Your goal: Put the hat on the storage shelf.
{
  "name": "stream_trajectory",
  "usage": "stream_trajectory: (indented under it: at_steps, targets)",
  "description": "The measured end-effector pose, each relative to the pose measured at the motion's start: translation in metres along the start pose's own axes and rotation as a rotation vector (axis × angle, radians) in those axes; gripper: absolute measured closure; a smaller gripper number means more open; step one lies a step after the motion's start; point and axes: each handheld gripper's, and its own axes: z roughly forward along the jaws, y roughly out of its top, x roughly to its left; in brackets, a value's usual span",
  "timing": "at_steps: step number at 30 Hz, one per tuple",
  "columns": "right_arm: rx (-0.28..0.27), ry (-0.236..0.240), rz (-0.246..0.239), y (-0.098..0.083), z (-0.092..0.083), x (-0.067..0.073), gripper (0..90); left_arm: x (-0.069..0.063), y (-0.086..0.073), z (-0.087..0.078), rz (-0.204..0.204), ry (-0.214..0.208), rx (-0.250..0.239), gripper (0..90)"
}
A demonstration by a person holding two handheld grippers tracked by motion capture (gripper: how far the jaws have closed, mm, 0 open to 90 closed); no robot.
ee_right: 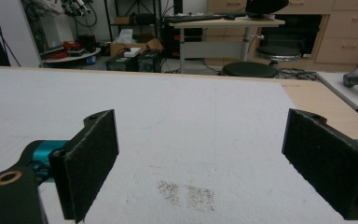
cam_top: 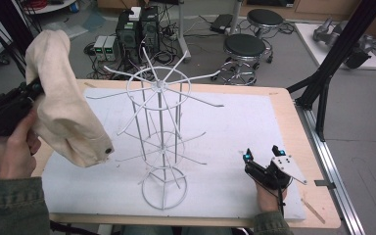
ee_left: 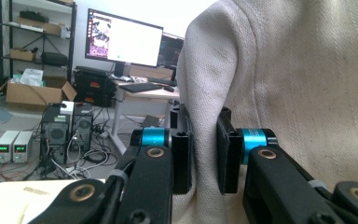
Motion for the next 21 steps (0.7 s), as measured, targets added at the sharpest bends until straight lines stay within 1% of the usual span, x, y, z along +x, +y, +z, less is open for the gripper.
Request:
stream_trajectory:
  at_steps: [3,4,6,10,11,13,15,21]
  targets:
    - [0.0,0.001,0.001,0.0,0.0,0.0,9.7,-0.004,0.005,0.002,0.015,-0.005,-0.027,79.4]
    - [-0.001,0.003,0.0,0.0,0.0,0.0,9.7,-0.004,0.005,0.002,0.015,-0.005,-0.027,79.4]
    - [0.001,0.003,0.004,0.0,0.0,0.0,9.7,-0.006,0.008,0.002,0.02,-0.011,-0.044,79.4]
    - [0.005,0.006,0.0,0.0,0.0,0.0,9.7,-0.01,0.014,0.003,0.034,-0.031,-0.076,79.4]
    - [0.005,0.006,0.002,0.0,0.0,0.0,9.7,-0.012,0.016,0.003,0.039,-0.041,-0.091,79.4]
    - [0.003,0.007,0.001,0.0,0.0,0.001,9.7,-0.013,0.017,0.003,0.046,-0.042,-0.096,79.2]
    - [0.003,0.007,0.001,0.0,0.0,0.0,9.7,-0.015,0.019,0.004,0.053,-0.046,-0.112,79.1]
    - [0.005,0.008,0.004,0.0,0.0,0.0,9.7,-0.017,0.021,0.005,0.06,-0.058,-0.113,79.1]
